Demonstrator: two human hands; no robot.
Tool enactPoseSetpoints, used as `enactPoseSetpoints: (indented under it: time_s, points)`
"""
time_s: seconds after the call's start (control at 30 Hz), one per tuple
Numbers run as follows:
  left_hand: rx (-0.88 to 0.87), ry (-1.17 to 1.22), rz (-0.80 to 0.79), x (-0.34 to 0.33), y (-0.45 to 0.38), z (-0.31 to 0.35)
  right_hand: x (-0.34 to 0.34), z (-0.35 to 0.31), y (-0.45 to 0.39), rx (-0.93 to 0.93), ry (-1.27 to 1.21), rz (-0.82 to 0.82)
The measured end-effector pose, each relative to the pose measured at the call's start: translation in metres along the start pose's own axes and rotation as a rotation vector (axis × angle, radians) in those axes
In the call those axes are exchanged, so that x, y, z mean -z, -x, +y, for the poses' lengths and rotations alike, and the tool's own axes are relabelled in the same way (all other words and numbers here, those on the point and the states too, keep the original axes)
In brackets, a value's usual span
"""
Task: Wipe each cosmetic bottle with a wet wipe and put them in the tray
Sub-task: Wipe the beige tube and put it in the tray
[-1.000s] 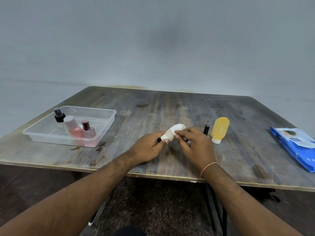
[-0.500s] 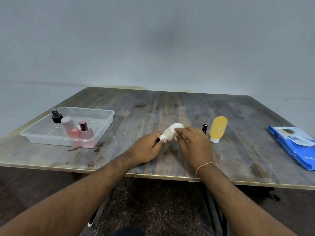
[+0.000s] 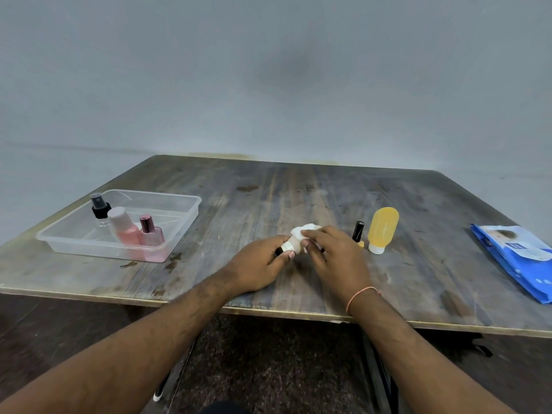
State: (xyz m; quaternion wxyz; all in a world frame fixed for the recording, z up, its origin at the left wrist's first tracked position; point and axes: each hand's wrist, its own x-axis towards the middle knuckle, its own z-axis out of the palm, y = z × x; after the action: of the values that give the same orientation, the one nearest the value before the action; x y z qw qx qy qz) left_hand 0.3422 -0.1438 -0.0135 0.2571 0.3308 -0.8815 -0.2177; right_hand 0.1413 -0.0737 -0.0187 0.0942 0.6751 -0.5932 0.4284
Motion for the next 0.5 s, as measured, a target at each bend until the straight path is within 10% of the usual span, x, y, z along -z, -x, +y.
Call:
enactPoseSetpoints:
  time_s: [0.23, 0.5]
  points:
    - [-0.040, -0.006, 0.023, -0.0013, 0.0000, 0.0021, 0.0025, -0.0065, 0.0024, 0.145, -0.006, -0.079]
    - [-0.018, -0.016, 0.013, -0.0006, -0.0001, 0.0029, 0.0043, -0.0034, 0.0004, -0.114, 0.111, 0.134]
